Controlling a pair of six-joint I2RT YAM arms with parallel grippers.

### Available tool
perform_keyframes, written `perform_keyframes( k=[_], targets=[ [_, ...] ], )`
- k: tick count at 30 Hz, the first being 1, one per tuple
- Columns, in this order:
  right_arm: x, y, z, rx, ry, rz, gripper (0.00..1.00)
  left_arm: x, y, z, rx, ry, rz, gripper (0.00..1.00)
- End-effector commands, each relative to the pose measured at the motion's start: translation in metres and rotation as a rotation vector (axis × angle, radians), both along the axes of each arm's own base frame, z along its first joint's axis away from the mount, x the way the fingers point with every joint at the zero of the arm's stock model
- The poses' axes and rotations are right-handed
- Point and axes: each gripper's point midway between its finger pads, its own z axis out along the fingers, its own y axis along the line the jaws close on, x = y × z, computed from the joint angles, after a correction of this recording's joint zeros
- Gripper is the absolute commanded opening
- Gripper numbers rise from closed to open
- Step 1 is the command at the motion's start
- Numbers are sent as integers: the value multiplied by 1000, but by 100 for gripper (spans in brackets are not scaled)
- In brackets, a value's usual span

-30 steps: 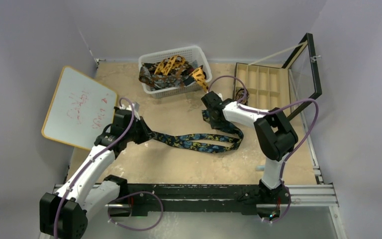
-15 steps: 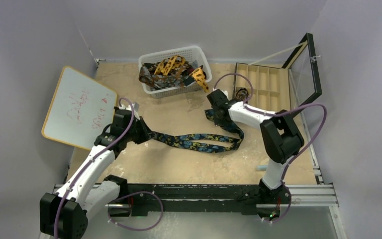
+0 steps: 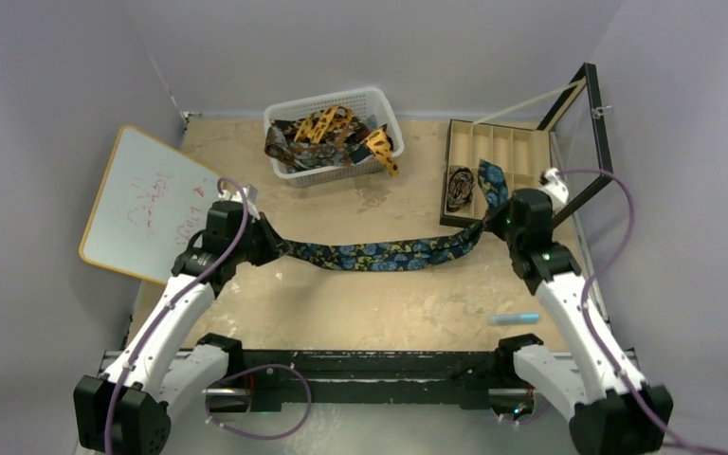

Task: Roll the ties
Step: Flatten out the tie at the center of the board.

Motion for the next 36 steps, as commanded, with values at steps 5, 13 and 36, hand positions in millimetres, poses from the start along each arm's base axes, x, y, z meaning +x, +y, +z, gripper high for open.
perform_keyframes(
  k=[5,13,36],
  targets=[
    [-42,-51,-39,124,41,-372,15,9,3,22,7,-91,-15,0],
    [-63,-85,4,133,-7,-627,89,4,11,9,37,-60,21,0],
    [-9,-13,-121,107,313,-161,41,6,27,12,32,-55,81,0]
  ],
)
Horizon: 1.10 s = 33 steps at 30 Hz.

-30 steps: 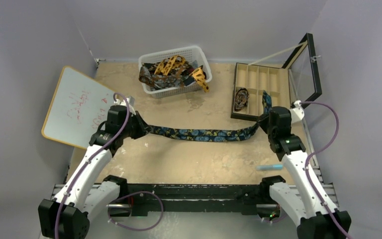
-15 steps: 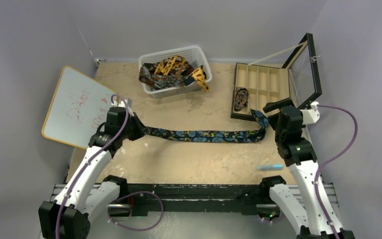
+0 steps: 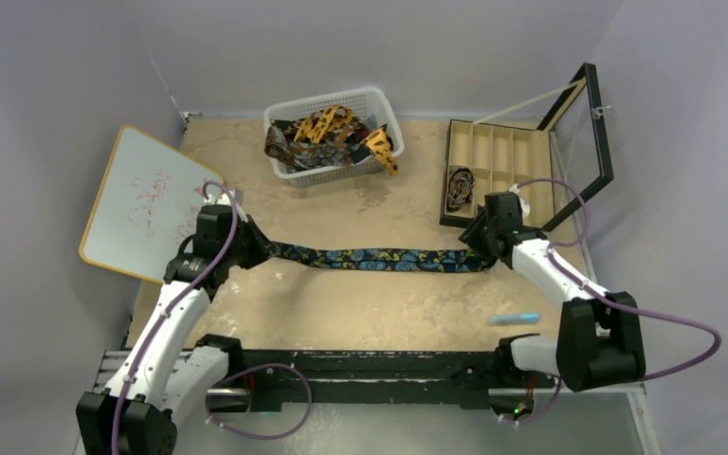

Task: Roll the ties
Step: Flatten out the tie at the center of the board.

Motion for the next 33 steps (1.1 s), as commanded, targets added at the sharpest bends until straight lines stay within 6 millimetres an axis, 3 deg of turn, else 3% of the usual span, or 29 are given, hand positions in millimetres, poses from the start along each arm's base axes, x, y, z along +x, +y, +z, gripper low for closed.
perform_keyframes(
  k=[1,6,10,16,20,24,25,27,30,33],
  targets=[
    [7,-45,-4,-86,-38,-289,41,5,-4,10,-18,-43,-25,0],
    [3,-97,7,-107,-89,-539,38,3,-2,11,-10,-43,-24,0],
    [-16,-134,11,-109,-99,-683,40,2,-4,9,-22,-44,-28,0],
    [-47,-148,10,-83,-64,-789,42,0,-4,6,-18,-38,-33,0],
    [-39,-150,50,-61,-161,-780,43,-1,-3,4,-20,-36,-18,0],
    [10,-103,104,11,-395,-326,45,-2,-2,-5,-30,-7,10,0],
    [16,-78,114,58,-442,-162,45,-2,-1,-7,-28,4,17,1],
    [17,-48,119,123,-492,23,51,-2,2,-11,-20,26,36,4],
    [14,-15,127,138,-545,181,57,-4,9,-15,3,57,82,29],
    [11,17,116,100,-495,269,60,-7,20,-18,29,79,154,53]
  ],
)
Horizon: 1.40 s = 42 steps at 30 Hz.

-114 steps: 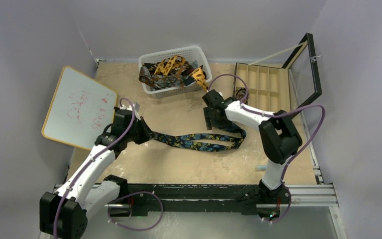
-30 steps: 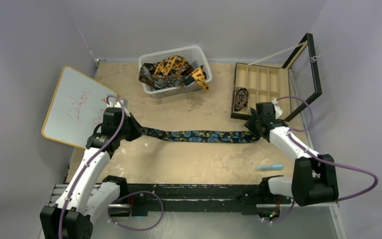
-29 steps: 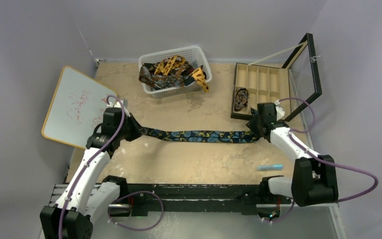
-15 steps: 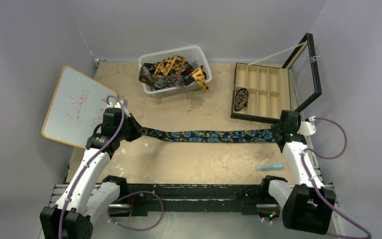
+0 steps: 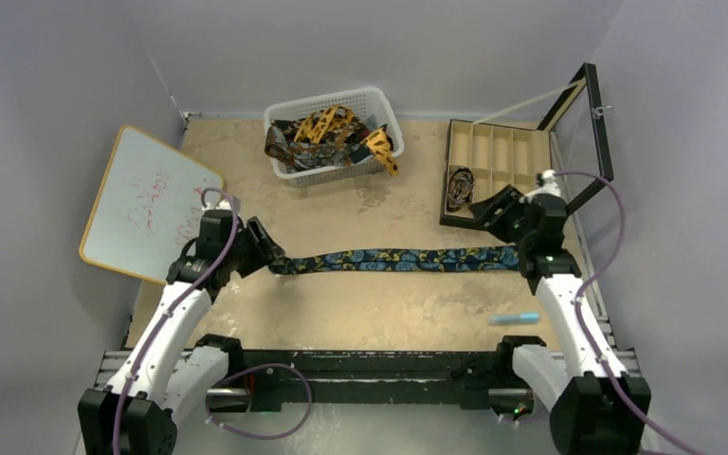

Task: Roll the ties
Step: Flatten out the tie at the center of the board.

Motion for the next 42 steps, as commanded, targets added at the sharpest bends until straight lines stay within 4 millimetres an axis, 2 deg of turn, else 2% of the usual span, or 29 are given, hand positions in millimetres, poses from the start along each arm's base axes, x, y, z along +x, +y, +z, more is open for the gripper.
perform_keyframes(
  k=[1,4,5,7,9,14,16,18,21,24,29,33,37,42],
  targets=[
    [-5,53,-3,-95,4,222,61,-1,18,-1,35,24,129,59],
    [-20,29,-52,-93,256,20,64,-4,23,4,32,30,173,75],
    [-26,15,-69,-101,326,-91,61,-5,23,8,27,21,177,77],
    [-33,-5,-90,-120,409,-230,60,-5,23,15,21,-3,178,79],
    [-33,-18,-94,-127,444,-310,59,-3,22,22,26,-36,159,81],
    [-33,-80,-91,-105,405,-500,54,1,12,33,1,-88,84,81],
    [-24,-83,-86,-95,361,-477,51,2,8,33,-7,-93,56,81],
    [-21,-80,-91,-84,373,-463,51,3,4,32,-18,-96,39,81],
    [-24,-79,-107,-86,435,-463,50,5,3,33,-22,-98,32,81],
    [-26,-75,-121,-71,469,-442,44,5,2,33,-22,-98,28,81],
    [-28,-71,-127,-58,488,-436,42,5,3,33,-24,-99,37,81],
    [-24,-78,-130,-97,481,-444,37,5,4,30,-17,-90,38,81],
    [-25,-73,-144,-87,533,-414,33,2,7,23,-1,-74,44,81],
    [-26,-70,-147,-80,535,-401,31,3,7,24,-1,-77,46,81]
  ],
)
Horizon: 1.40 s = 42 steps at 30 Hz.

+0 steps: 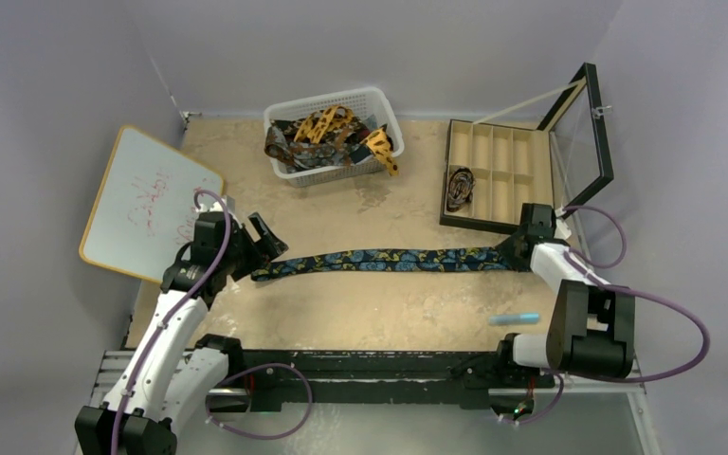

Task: Roll the ties
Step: Flatten out the tie at the center of the board.

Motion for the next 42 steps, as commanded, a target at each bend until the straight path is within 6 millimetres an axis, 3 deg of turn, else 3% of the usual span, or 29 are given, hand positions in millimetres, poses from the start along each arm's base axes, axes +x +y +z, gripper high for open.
perform_keyframes(
  k=[1,3,11,18,28,42],
  targets=[
    [5,1,4,-6,-28,18,31,8,2,10,13,-47,-2,81],
    [4,2,4,-4,-25,22,31,8,2,10,14,-44,-1,81],
    [7,-2,10,-21,-43,10,0,8,3,8,17,-40,0,81],
    [4,-23,42,-94,-86,-122,0,9,3,8,21,-37,-1,82],
    [-9,-45,42,-130,-55,-254,0,11,4,3,25,-21,5,82],
    [-8,-59,53,-172,-66,-295,0,8,9,-32,42,78,49,85]
  ],
)
